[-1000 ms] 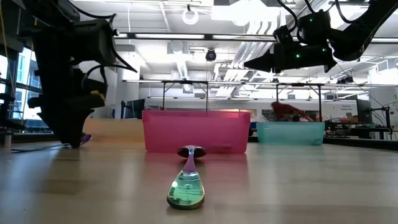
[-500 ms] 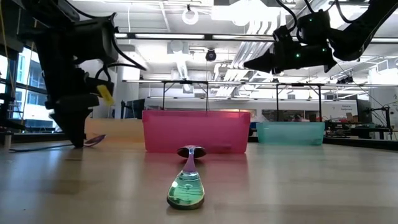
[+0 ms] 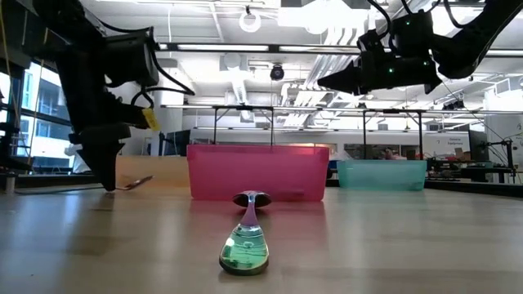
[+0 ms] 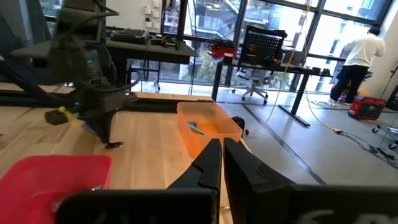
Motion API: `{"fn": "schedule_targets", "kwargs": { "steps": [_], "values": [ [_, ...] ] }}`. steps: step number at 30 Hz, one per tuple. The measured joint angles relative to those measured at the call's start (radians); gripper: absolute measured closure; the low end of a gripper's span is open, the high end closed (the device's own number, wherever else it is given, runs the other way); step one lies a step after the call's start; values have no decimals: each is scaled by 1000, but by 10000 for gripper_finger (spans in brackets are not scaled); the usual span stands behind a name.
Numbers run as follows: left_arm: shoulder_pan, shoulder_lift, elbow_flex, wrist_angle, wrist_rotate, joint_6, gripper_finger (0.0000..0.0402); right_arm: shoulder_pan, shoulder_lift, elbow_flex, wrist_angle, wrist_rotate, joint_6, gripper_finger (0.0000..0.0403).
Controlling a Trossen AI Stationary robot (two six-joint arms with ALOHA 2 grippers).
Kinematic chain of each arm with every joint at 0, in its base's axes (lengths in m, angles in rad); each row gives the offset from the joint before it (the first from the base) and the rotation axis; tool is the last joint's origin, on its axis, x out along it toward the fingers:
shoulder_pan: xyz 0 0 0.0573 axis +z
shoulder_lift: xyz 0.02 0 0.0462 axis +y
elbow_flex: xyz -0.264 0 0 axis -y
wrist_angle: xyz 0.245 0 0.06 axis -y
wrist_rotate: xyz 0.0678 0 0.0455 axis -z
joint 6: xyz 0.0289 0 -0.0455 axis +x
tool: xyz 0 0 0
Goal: Sort silverware by color (type)
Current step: Put the green spoon into the orange bin
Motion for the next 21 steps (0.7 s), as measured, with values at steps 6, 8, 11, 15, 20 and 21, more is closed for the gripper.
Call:
{"fn": "schedule_targets", "kwargs": {
  "steps": [6,8,11,15,20,21],
  "values": [
    [76,-17,2,18,27,82,399,0,0,0,0,0,2,403],
    [108,-18,9,20,36,120,400,0,0,0,0,0,1,403],
    [168,-18,40,15,50,191,400,0,0,0,0,0,0,403],
    [257,-19,115,6,53,314,400,0,0,0,0,0,0,403],
    [383,-21,250,-64,50,479,401,0,0,0,0,0,0,403],
    [411,-21,280,-77,45,514,401,0,0,0,0,0,0,403]
  ]
}}
